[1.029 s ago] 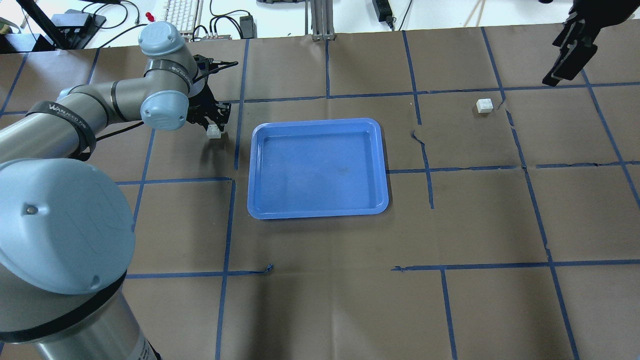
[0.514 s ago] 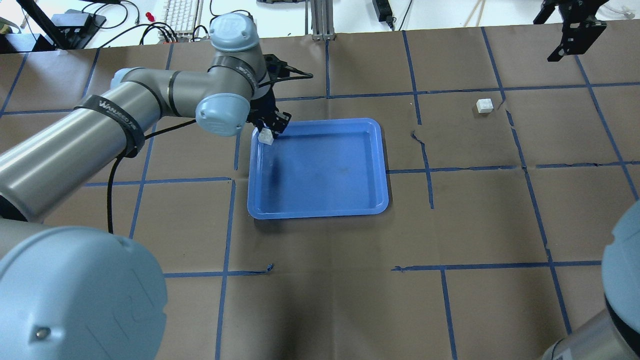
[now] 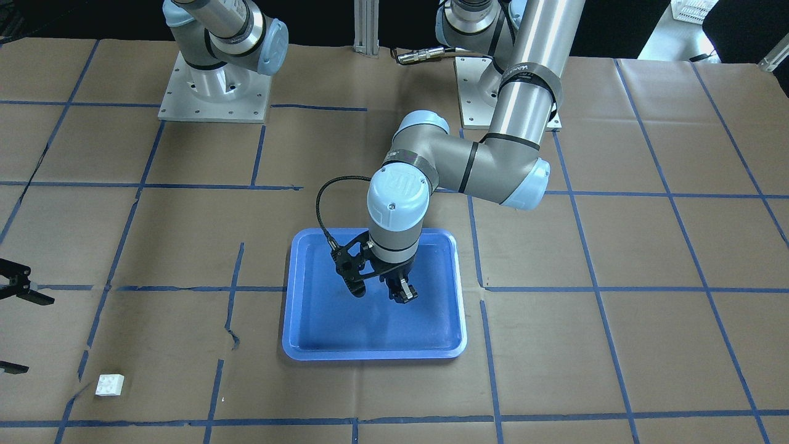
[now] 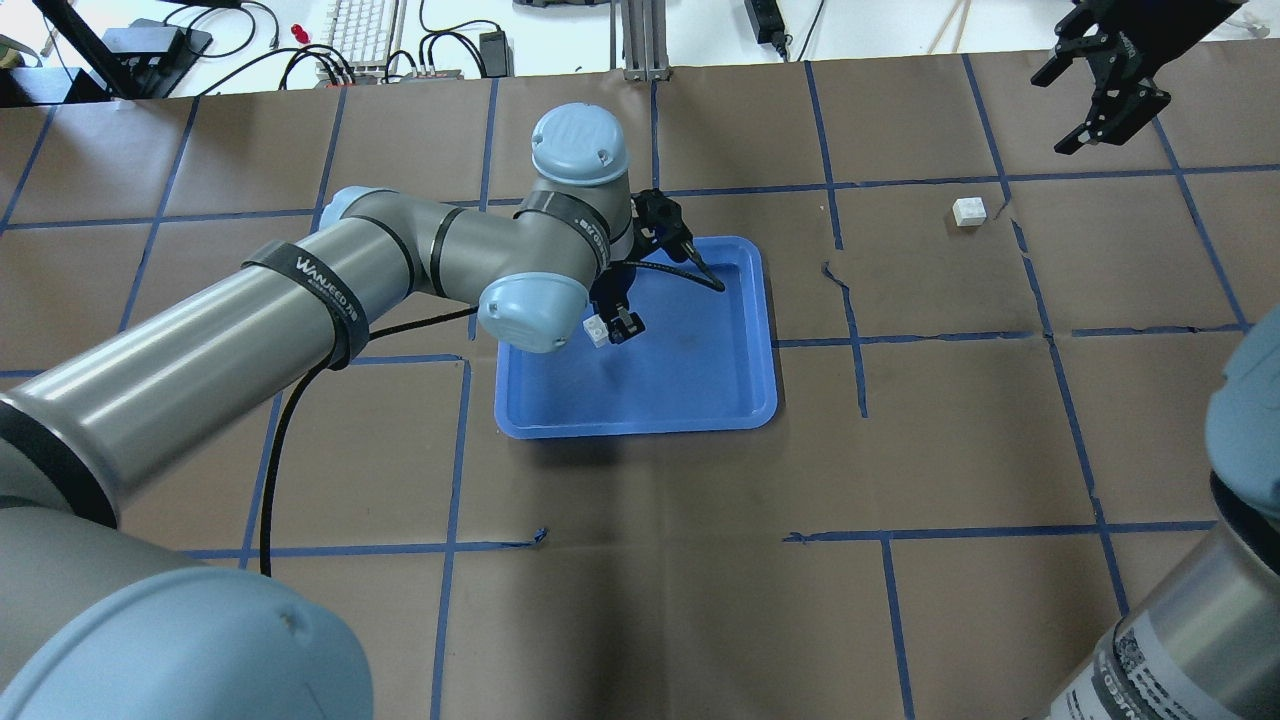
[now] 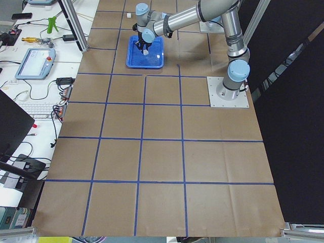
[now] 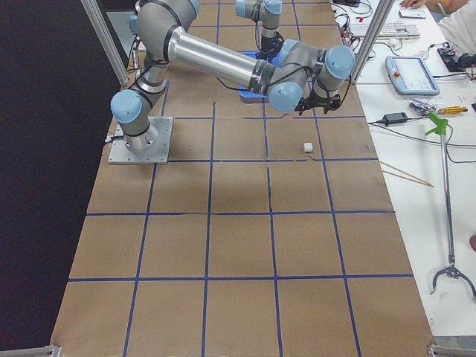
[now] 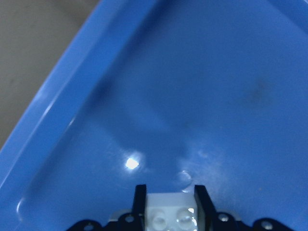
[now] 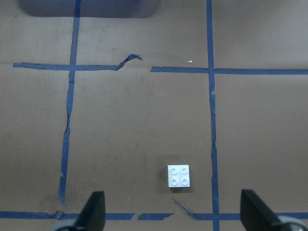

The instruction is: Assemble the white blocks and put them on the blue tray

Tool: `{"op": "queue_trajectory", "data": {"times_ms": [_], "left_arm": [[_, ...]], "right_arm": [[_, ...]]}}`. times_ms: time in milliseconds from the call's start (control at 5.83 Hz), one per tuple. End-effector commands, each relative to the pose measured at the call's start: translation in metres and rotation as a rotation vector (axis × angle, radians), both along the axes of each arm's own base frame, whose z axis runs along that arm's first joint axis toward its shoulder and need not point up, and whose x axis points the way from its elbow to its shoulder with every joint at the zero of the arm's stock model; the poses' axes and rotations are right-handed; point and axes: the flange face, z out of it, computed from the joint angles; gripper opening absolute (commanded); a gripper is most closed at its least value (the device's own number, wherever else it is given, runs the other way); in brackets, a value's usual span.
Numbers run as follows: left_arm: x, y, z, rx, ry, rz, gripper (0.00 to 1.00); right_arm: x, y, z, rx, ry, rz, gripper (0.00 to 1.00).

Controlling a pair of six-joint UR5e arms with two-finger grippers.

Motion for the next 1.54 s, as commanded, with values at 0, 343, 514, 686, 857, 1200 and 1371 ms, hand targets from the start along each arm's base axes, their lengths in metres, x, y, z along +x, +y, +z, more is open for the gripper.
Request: {"op": "queue_trajectory", "data": {"times_ms": [0, 343, 514, 686, 857, 1200, 1371], "left_arm": [[-0.001, 0.027, -0.009, -0.022, -0.002, -0.347, 0.07], [-0.005, 0.018, -0.022, -0.072, 0.007, -0.351, 0.07], [-0.007, 0.020, -0.024, -0.068, 0.016, -0.350, 0.07], [-0.008, 0.020, -0.023, -0.070, 0.019, -0.349, 0.10], [-0.009, 0.021, -0.025, -0.063, 0.028, -0.348, 0.87], [-0.015, 0.016, -0.012, -0.073, 0.066, -0.347, 0.99], [-0.007, 0.020, 0.032, -0.008, 0.055, -0.295, 0.99]], "right_arm": [[-0.037, -0.004, -0.083, 0.017, -0.203, -0.021, 1.00], [-0.038, -0.008, -0.145, 0.014, -0.317, 0.010, 1.00], [-0.039, -0.015, -0.174, 0.019, -0.346, 0.010, 1.00], [-0.040, -0.018, -0.191, -0.013, -0.366, 0.052, 1.00], [-0.040, -0.020, -0.196, -0.018, -0.365, 0.053, 1.00], [-0.042, -0.022, -0.212, -0.025, -0.358, 0.055, 1.00], [-0.042, -0.022, -0.217, -0.011, -0.357, 0.046, 1.00]]}}
